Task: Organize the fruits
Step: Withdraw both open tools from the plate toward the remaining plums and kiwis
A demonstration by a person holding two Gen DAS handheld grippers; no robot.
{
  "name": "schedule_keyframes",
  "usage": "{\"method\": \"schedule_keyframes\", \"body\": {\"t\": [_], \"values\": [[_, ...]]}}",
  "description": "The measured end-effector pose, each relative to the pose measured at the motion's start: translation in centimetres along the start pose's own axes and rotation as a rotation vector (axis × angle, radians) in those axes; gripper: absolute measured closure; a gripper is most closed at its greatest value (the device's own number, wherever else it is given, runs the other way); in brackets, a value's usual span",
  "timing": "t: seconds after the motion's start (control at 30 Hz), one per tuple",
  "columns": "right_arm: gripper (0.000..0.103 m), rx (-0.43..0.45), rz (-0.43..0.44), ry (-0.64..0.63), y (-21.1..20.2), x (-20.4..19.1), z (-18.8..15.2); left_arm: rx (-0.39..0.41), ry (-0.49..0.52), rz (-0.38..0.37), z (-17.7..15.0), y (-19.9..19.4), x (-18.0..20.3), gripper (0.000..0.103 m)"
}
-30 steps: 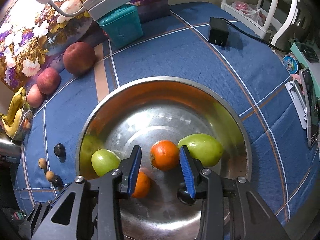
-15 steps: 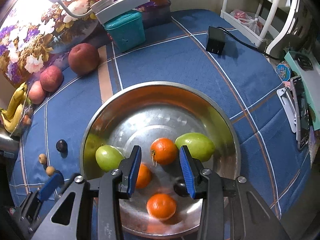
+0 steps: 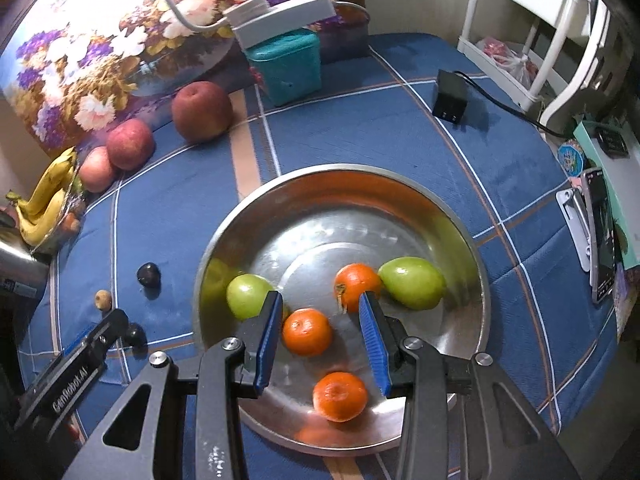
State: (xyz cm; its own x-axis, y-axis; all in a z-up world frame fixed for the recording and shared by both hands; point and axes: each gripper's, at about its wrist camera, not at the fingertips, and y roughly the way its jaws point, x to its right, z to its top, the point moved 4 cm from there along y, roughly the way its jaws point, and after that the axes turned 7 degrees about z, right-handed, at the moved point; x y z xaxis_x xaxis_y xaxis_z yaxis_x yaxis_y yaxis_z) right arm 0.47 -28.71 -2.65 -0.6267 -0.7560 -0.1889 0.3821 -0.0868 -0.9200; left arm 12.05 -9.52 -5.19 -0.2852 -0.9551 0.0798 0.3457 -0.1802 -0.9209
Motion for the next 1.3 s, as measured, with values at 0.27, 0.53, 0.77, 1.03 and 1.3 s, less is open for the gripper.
{"method": "schedule_keyframes", "body": {"t": [0.27,0.53,0.77,1.03,1.3], "values": [[0.062,-0.002,0.008,-0.042,0.0,-1.5,-0.1,-0.001,-0.026,0.030,0.2,0.3,-1.2,0.048],[0.043,-0.038,0.001,-0.030,1.1,-1.4,-0.3,-0.003,-0.008,0.068,0.0,0.9,-1.1,0.035],[0.024,-0.033,-0.003,-0.033,1.4,-1.1,-0.3,0.006,-0.010,0.098,-0.1,1.2,-1.6,0.021],[0.001,0.007,-0.010,-0.037,1.3,-1.0,-0.1,0.062,0.002,0.123,0.1,0.8,-2.0,0.000],[0.001,0.023,0.008,-0.056,1.3,-1.5,-0.1,0.073,0.014,0.122,0.2,0.8,-2.1,0.000]]}}
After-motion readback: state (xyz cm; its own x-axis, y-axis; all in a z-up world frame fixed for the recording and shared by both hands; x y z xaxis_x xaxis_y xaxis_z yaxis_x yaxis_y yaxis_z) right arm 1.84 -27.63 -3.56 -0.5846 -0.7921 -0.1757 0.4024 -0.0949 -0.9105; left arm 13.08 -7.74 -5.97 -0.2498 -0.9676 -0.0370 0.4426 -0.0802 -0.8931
